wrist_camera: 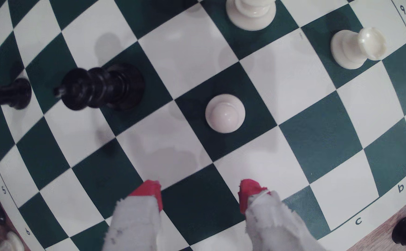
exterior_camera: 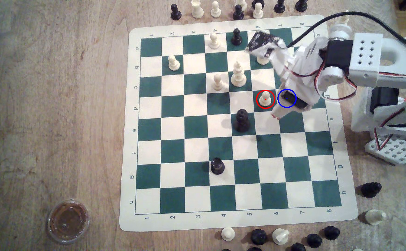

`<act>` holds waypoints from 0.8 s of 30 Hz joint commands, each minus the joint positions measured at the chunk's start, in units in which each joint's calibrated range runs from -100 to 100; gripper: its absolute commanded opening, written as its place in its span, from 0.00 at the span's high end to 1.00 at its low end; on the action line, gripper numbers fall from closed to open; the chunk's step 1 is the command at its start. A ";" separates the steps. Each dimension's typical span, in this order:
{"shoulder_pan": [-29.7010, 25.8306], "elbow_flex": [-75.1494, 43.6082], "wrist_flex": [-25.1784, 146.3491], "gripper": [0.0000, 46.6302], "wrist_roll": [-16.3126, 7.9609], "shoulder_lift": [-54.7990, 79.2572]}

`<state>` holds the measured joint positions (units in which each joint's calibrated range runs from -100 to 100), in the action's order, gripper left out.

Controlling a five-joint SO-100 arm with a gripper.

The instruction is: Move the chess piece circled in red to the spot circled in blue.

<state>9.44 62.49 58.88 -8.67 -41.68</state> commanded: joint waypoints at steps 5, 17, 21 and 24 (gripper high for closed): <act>0.45 -3.47 -3.60 0.64 1.37 5.69; 2.18 -4.29 -11.55 0.64 2.98 7.81; 2.10 -4.29 -13.27 0.64 2.98 7.39; 1.94 -4.20 -14.17 0.64 2.98 7.39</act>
<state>11.36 62.49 45.98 -5.79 -33.14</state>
